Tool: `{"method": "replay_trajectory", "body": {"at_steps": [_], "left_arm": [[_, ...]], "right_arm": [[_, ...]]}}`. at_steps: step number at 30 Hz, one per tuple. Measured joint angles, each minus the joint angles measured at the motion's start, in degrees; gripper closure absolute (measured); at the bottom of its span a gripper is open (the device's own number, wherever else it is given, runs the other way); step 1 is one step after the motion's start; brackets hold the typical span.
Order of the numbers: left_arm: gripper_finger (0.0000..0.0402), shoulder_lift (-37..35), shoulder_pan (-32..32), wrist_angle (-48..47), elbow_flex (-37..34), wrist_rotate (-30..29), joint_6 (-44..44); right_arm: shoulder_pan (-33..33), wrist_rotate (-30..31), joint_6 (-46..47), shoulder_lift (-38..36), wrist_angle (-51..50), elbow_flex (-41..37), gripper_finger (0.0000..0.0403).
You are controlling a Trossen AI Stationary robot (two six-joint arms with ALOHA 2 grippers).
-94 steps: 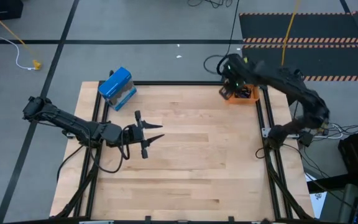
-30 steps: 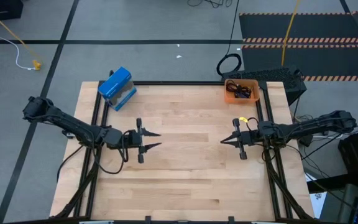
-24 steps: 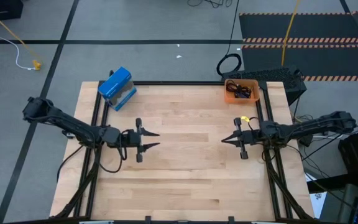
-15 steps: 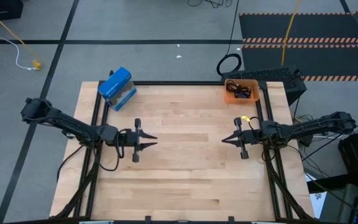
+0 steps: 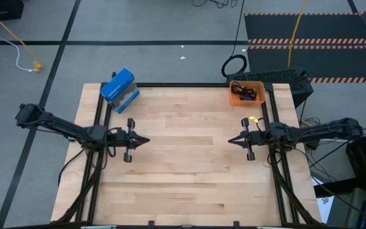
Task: Pick and place USB-C Cables
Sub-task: Return to Home Position
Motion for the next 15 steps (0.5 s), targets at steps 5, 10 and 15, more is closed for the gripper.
{"method": "replay_trajectory", "body": {"at_steps": [5,10,15], "left_arm": [[0.0388,-4.58,-0.04,0.00,-2.94,0.44,-0.80],[0.0398,-7.40,-0.04,-2.59,-4.18,1.07,-0.85],[0.0396,-8.80,-0.04,-3.90,-4.18,3.49,-0.81]], "right_arm": [[-0.71,-0.02,0.39,-2.94,-3.07,-0.04,0.0399],[-0.90,-0.09,0.83,-5.14,-3.33,-0.04,0.0399],[-0.90,-0.11,0.83,-6.44,-5.14,-0.07,0.0399]]}}
